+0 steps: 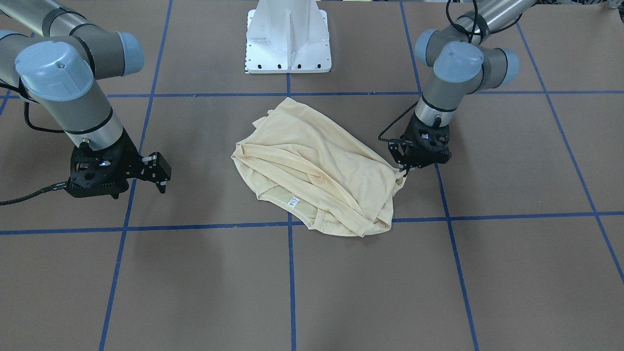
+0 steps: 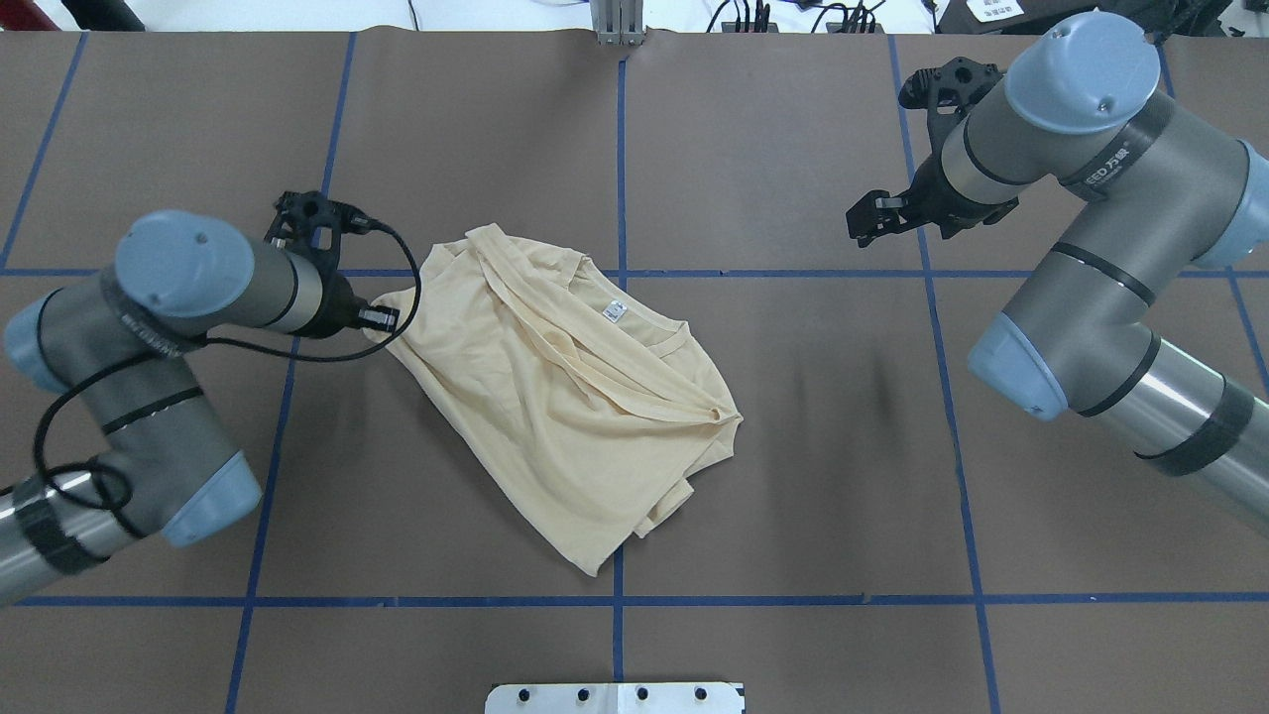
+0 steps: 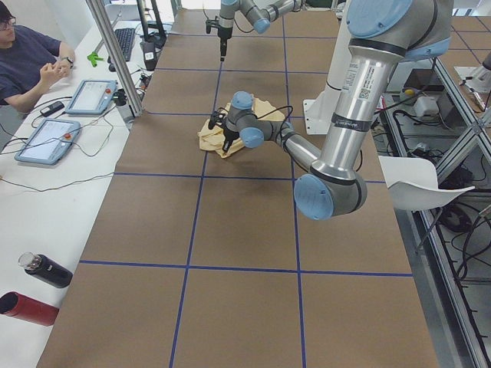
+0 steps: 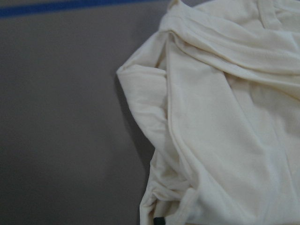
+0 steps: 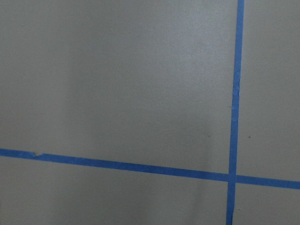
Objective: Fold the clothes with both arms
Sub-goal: 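Drag the folded shirt with the left gripper away from the robot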
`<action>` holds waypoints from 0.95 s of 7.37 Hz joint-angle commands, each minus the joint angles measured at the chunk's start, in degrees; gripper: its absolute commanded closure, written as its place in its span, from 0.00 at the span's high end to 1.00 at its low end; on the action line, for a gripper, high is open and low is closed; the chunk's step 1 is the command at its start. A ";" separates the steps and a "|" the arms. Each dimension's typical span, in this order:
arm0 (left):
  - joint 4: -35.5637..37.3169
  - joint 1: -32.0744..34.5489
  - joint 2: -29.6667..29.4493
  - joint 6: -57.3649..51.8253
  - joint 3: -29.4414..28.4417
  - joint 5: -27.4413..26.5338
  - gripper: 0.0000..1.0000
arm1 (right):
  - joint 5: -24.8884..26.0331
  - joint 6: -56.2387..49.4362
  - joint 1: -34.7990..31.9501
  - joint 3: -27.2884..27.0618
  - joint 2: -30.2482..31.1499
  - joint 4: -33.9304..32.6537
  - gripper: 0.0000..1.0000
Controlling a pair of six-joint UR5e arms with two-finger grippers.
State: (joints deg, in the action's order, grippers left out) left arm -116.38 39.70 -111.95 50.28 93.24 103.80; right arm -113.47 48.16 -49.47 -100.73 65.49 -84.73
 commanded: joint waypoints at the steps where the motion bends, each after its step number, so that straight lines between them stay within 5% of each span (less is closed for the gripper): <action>1: -0.95 4.75 -14.10 -3.16 -18.45 -0.17 0.00 | 0.00 -0.08 -0.01 0.00 0.08 0.00 0.99; 4: -3.14 10.73 -19.27 -14.30 -27.84 -0.17 0.00 | 0.00 0.01 0.08 0.00 -0.01 0.00 0.99; 5: -3.33 12.31 -19.18 -15.81 -27.76 0.17 0.38 | 0.00 0.09 0.16 0.00 -0.18 0.00 0.99; 6: -5.33 13.28 -18.75 -17.65 -27.33 0.44 0.99 | 0.09 0.36 0.60 0.52 -0.71 0.00 0.99; 7: -5.96 14.60 -18.48 -17.84 -27.32 2.53 1.00 | 0.09 2.10 1.21 1.40 -2.19 0.00 0.99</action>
State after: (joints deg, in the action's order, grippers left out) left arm -121.11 52.71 -130.73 33.57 65.90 104.64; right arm -113.41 48.84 -48.88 -100.17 64.62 -84.73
